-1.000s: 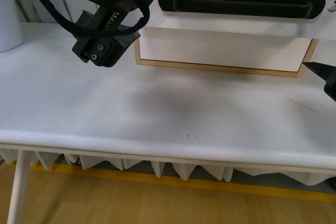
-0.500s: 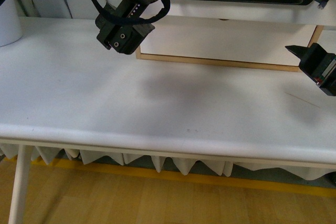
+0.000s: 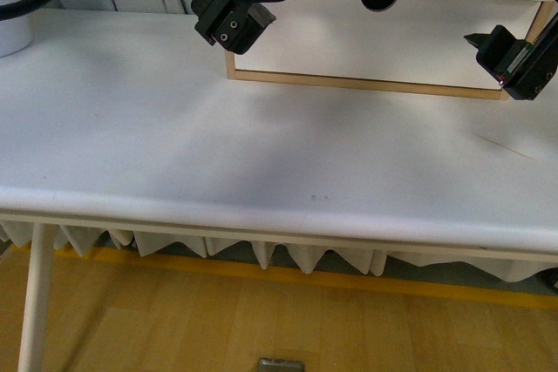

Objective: Close drawer sideways

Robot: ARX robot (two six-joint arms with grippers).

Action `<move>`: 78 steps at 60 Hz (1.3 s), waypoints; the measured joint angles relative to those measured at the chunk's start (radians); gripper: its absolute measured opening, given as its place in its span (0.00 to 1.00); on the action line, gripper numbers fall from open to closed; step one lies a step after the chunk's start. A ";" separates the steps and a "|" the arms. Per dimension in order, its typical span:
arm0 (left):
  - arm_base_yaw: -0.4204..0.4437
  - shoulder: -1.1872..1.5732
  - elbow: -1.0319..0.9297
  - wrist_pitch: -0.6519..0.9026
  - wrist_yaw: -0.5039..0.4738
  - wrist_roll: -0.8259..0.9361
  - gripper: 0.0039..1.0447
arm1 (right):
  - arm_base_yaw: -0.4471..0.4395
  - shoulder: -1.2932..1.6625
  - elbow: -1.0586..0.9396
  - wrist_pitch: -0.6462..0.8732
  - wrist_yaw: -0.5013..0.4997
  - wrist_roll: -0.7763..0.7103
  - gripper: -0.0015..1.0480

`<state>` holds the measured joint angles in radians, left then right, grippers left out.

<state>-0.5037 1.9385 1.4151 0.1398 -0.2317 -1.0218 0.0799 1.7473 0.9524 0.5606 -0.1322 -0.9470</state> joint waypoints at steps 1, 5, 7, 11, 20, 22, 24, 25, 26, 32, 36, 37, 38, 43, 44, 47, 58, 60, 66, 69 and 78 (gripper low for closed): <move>0.000 0.009 0.012 -0.004 0.000 0.000 0.95 | 0.000 0.003 0.003 0.000 0.000 0.000 0.91; 0.003 0.031 0.044 -0.014 0.002 0.000 0.95 | -0.002 0.019 0.023 0.000 0.003 0.000 0.91; 0.004 0.038 0.057 -0.018 0.004 0.000 0.95 | -0.003 0.027 0.032 0.000 0.005 0.000 0.91; 0.006 0.058 0.087 -0.031 0.006 0.000 0.95 | -0.005 0.045 0.052 0.000 0.009 0.000 0.91; 0.010 0.092 0.138 -0.052 0.018 0.000 0.95 | -0.008 0.075 0.085 0.000 0.023 0.002 0.91; 0.010 0.095 0.143 -0.056 0.018 0.000 0.95 | -0.009 0.077 0.085 0.000 0.024 0.003 0.91; 0.010 0.097 0.146 -0.059 0.018 0.000 0.95 | -0.010 0.080 0.087 0.000 0.025 0.004 0.91; 0.010 0.097 0.148 -0.060 0.019 -0.001 0.95 | -0.010 0.080 0.087 0.000 0.026 0.005 0.91; 0.010 0.098 0.148 -0.061 0.019 -0.001 0.95 | -0.010 0.080 0.087 0.000 0.026 0.005 0.91; 0.010 0.098 0.150 -0.061 0.021 -0.001 0.95 | -0.010 0.081 0.088 0.000 0.027 0.007 0.91; 0.010 0.097 0.149 -0.060 0.021 -0.001 0.95 | -0.010 0.080 0.088 -0.001 0.026 0.008 0.91; 0.010 0.096 0.148 -0.059 0.021 0.000 0.95 | -0.010 0.078 0.088 -0.002 0.025 0.008 0.91; 0.010 0.094 0.145 -0.056 0.020 0.000 0.95 | -0.010 0.074 0.085 -0.005 0.023 0.009 0.91; 0.010 0.069 0.104 -0.026 0.014 0.002 0.95 | -0.010 0.048 0.065 -0.014 0.017 0.009 0.91; 0.010 0.065 0.097 -0.023 0.012 0.003 0.95 | -0.010 0.043 0.060 -0.016 0.016 0.009 0.91; 0.010 0.050 0.074 -0.012 0.006 0.006 0.95 | -0.010 0.016 0.033 -0.021 0.011 0.010 0.91; 0.012 -0.144 -0.171 0.069 -0.022 0.071 0.95 | -0.008 -0.198 -0.136 -0.062 0.007 0.034 0.91; 0.012 -0.181 -0.217 0.084 -0.022 0.082 0.95 | -0.005 -0.237 -0.166 -0.064 0.008 0.039 0.91; 0.016 -0.322 -0.391 0.115 -0.036 0.116 0.95 | 0.011 -0.386 -0.282 -0.089 0.035 0.075 0.91; 0.018 -0.374 -0.453 0.123 -0.049 0.128 0.95 | 0.015 -0.441 -0.325 -0.102 0.051 0.090 0.91; 0.030 -0.549 -0.655 0.156 -0.080 0.127 0.95 | 0.024 -0.651 -0.469 -0.152 0.127 0.160 0.91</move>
<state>-0.4736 1.3895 0.7605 0.2962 -0.3115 -0.8948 0.1040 1.0962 0.4831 0.4084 -0.0051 -0.7872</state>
